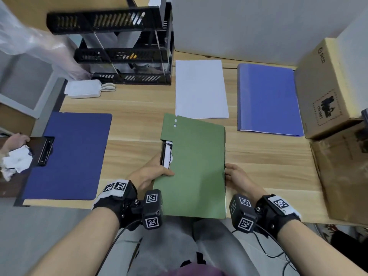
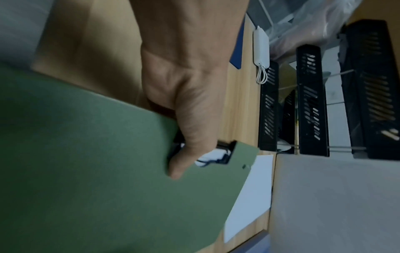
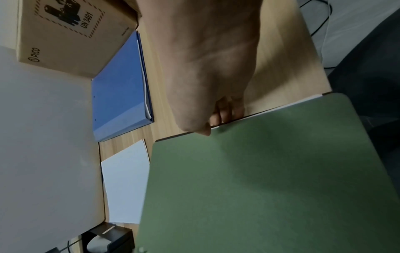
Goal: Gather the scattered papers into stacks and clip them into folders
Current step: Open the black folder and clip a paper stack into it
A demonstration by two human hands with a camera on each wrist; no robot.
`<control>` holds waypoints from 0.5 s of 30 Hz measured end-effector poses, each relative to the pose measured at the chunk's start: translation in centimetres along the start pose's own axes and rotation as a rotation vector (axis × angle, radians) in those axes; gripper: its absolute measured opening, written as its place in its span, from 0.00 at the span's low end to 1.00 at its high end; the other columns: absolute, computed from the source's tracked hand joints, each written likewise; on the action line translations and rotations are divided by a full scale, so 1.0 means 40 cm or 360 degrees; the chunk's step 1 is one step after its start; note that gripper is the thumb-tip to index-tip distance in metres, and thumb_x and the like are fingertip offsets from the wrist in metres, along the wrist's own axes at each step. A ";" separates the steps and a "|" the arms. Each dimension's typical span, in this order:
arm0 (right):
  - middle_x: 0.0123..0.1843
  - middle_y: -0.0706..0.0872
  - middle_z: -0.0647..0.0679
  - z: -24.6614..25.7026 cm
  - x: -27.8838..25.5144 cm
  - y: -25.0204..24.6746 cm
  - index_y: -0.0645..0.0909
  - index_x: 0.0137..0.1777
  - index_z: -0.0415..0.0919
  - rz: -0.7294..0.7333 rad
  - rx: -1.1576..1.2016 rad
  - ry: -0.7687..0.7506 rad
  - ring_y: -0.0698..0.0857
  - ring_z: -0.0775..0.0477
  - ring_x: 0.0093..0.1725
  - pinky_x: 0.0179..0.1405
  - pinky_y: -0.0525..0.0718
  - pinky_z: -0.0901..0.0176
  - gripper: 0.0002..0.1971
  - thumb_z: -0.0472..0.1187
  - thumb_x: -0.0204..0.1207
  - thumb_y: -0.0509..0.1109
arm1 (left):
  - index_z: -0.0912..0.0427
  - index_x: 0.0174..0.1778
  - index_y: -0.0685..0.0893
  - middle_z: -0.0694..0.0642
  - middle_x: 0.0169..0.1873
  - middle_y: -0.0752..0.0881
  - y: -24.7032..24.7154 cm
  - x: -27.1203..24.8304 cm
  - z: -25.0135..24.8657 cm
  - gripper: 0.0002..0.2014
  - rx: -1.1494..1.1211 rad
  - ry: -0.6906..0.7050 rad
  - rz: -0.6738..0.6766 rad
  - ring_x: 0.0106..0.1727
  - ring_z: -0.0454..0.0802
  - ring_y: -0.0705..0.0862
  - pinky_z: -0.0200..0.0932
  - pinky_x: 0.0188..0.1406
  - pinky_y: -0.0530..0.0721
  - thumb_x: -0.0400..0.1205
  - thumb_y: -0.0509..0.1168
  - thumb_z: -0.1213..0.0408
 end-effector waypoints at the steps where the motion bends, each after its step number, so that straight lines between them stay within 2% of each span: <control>1: 0.39 0.87 0.45 -0.002 -0.007 0.009 0.77 0.57 0.41 -0.0043 0.0007 0.0003 0.83 0.50 0.32 0.31 0.79 0.60 0.13 0.26 0.81 0.59 | 0.56 0.55 0.78 0.55 0.43 0.82 -0.006 -0.003 -0.014 0.18 -0.0067 0.0041 0.0021 0.40 0.51 0.82 0.43 0.38 0.84 0.75 0.70 0.79; 4: 0.29 0.82 0.53 0.001 -0.026 0.045 0.70 0.68 0.42 -0.0113 0.0045 -0.0039 0.76 0.60 0.19 0.19 0.68 0.66 0.15 0.32 0.83 0.62 | 0.52 0.66 0.80 0.57 0.53 0.86 -0.037 -0.002 -0.062 0.25 -0.0236 0.0203 0.0049 0.47 0.52 0.86 0.48 0.49 0.86 0.74 0.75 0.72; 5: 0.32 0.82 0.52 0.006 -0.033 0.052 0.68 0.68 0.42 -0.0144 0.0094 -0.0073 0.77 0.59 0.21 0.16 0.69 0.68 0.15 0.34 0.83 0.63 | 0.51 0.66 0.81 0.57 0.53 0.87 -0.046 -0.002 -0.081 0.26 -0.0260 0.0259 0.0065 0.47 0.52 0.86 0.48 0.50 0.86 0.72 0.76 0.70; 6: 0.38 0.84 0.49 0.013 -0.042 0.061 0.68 0.68 0.40 -0.0151 0.0152 -0.0099 0.80 0.56 0.26 0.16 0.73 0.69 0.15 0.37 0.84 0.64 | 0.50 0.66 0.81 0.56 0.51 0.87 -0.055 -0.003 -0.102 0.26 -0.0274 0.0316 0.0073 0.45 0.50 0.86 0.46 0.48 0.86 0.72 0.76 0.69; 8: 0.47 0.89 0.46 0.030 -0.057 0.080 0.75 0.68 0.36 -0.0084 0.0221 -0.0142 0.88 0.51 0.36 0.24 0.83 0.67 0.15 0.40 0.84 0.65 | 0.48 0.63 0.83 0.53 0.47 0.87 -0.073 -0.002 -0.147 0.22 -0.0328 0.0407 0.0081 0.41 0.48 0.86 0.42 0.43 0.86 0.76 0.73 0.72; 10: 0.44 0.92 0.48 0.060 -0.080 0.089 0.80 0.63 0.35 -0.0012 0.0288 -0.0169 0.91 0.53 0.36 0.27 0.85 0.66 0.12 0.40 0.84 0.64 | 0.51 0.65 0.82 0.52 0.46 0.88 -0.090 0.005 -0.190 0.21 -0.0403 0.0466 0.0073 0.39 0.47 0.86 0.42 0.42 0.87 0.78 0.71 0.74; 12: 0.37 0.93 0.51 0.086 -0.100 0.074 0.82 0.58 0.37 -0.0005 0.0327 -0.0201 0.90 0.56 0.31 0.22 0.83 0.67 0.08 0.38 0.84 0.64 | 0.56 0.68 0.80 0.53 0.47 0.89 -0.092 0.016 -0.235 0.22 -0.0488 0.0512 0.0048 0.39 0.47 0.87 0.42 0.41 0.87 0.79 0.70 0.74; 15: 0.43 0.91 0.46 0.102 -0.116 0.037 0.80 0.58 0.40 0.0014 0.0446 -0.0150 0.92 0.49 0.32 0.25 0.88 0.59 0.07 0.35 0.84 0.64 | 0.56 0.68 0.80 0.55 0.48 0.89 -0.067 0.031 -0.308 0.20 -0.0627 0.0564 -0.0017 0.40 0.50 0.87 0.45 0.42 0.87 0.80 0.69 0.72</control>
Point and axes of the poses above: each hand's wrist, its own x-axis towards the middle knuckle, its own y-axis out of the palm, z = x × y, the point moved 8 cm from there along x, towards the middle knuckle
